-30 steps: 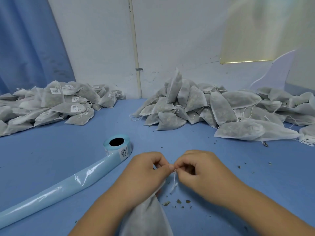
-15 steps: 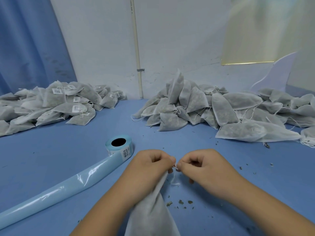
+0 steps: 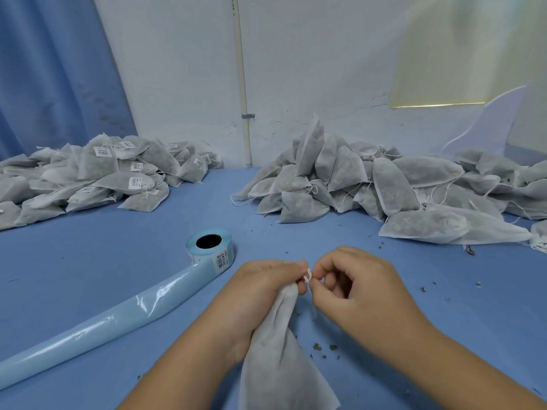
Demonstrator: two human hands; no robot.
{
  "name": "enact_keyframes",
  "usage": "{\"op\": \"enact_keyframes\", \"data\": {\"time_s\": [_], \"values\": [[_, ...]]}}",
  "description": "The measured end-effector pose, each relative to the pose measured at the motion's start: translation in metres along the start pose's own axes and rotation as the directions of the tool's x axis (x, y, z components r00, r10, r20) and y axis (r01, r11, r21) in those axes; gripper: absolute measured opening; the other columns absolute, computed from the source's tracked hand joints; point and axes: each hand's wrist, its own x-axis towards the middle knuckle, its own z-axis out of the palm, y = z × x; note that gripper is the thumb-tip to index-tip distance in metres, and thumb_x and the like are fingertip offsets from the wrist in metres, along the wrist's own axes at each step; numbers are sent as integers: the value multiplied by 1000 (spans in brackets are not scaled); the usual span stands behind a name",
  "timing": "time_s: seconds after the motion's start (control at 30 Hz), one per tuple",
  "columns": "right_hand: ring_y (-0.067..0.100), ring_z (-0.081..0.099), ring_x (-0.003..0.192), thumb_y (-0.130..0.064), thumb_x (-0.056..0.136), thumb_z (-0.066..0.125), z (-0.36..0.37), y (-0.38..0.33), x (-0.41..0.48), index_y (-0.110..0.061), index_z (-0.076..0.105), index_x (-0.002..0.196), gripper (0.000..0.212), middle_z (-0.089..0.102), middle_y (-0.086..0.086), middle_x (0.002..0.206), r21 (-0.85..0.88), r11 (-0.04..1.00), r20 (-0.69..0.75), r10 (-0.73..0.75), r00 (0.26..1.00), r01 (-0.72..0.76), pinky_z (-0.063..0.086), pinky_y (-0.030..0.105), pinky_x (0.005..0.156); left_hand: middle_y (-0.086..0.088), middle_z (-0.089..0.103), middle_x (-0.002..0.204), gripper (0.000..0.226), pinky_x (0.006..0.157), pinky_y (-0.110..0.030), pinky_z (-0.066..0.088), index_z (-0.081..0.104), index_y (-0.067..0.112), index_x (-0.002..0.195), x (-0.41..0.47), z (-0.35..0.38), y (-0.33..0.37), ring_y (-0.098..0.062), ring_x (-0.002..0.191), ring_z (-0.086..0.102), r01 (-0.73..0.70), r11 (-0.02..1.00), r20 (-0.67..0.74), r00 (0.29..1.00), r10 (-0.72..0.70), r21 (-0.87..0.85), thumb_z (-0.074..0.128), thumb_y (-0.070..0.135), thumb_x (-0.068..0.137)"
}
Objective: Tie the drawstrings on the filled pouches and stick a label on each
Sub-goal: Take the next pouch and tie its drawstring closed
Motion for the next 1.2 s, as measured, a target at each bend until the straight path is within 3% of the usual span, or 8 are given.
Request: {"op": "enact_keyframes", "data": {"time_s": [0.27, 0.4, 0.5, 0.57, 0.67, 0.83, 1.0, 1.2], "values": [[5, 51, 55, -18, 81, 70, -1, 1, 2, -30, 68, 62, 23, 58, -15, 60, 84, 991, 58, 101, 993, -106, 38, 13, 54, 7, 54, 49, 31, 45, -13, 38, 67, 17, 58, 0, 1, -1, -3, 43, 46, -101, 987, -81, 990, 112, 124, 69, 27, 87], [6, 46, 52, -21, 82, 69, -7, 6, 6, -23, 70, 66, 16, 55, -9, 53, 178, 948, 172, 233, 957, -263, 43, 29, 54, 13, 55, 46, 26, 43, -9, 36, 69, 18, 61, 0, -1, 0, 1, 38, 45, -121, 975, -92, 986, 140, 187, 71, 26, 86], [8, 41, 50, -19, 79, 69, -15, 8, 11, -19, 66, 64, 15, 48, -9, 51, 266, 910, 152, 286, 946, -318, 37, 21, 49, 12, 60, 51, 26, 45, -11, 38, 70, 21, 60, 1, -5, 0, 1, 40, 48, -104, 973, -122, 984, 131, 206, 73, 29, 84], [13, 38, 50, -20, 74, 73, -20, 9, 14, -15, 67, 65, 12, 45, -3, 52, 453, 819, 140, 324, 936, -352, 35, 21, 48, 9, 66, 60, 23, 48, -12, 40, 71, 21, 63, 3, -8, 1, 0, 44, 50, -96, 969, -140, 981, 131, 228, 73, 31, 84], [14, 31, 45, -16, 69, 68, -20, 6, 15, -10, 69, 65, 7, 36, 1, 51, 771, 526, 212, 320, 923, -359, 30, 21, 44, 9, 66, 63, 21, 48, -9, 39, 71, 20, 66, 3, -7, 0, 2, 46, 51, -133, 961, -93, 983, 159, 244, 71, 31, 84], [8, 26, 39, -13, 65, 68, -19, 0, 15, -9, 58, 61, 12, 26, -4, 52, 852, 144, 475, 190, 859, -503, 25, 20, 38, 14, 60, 54, 28, 48, -8, 38, 70, 25, 59, 3, -4, -1, 3, 44, 48, -184, 948, -21, 980, 196, 260, 69, 30, 87], [10, 23, 40, -19, 58, 62, -39, 8, 23, -12, 52, 58, 12, 21, -3, 57, 636, 241, 709, 191, 679, -733, 22, 22, 39, 16, 59, 54, 25, 48, -7, 34, 68, 22, 62, 12, -13, -3, 4, 45, 45, -247, 904, -118, 945, 304, 348, 72, 28, 86], [8, 26, 42, -18, 56, 83, -45, 14, 25, -12, 48, 66, 37, 20, -4, 59, 776, 182, 595, 107, 796, -604, 23, 20, 40, 16, 64, 67, 19, 58, -10, 42, 73, 32, 73, 10, -17, -4, 1, 58, 56, -246, 911, 0, 965, 261, 331, 82, 47, 68]]}}
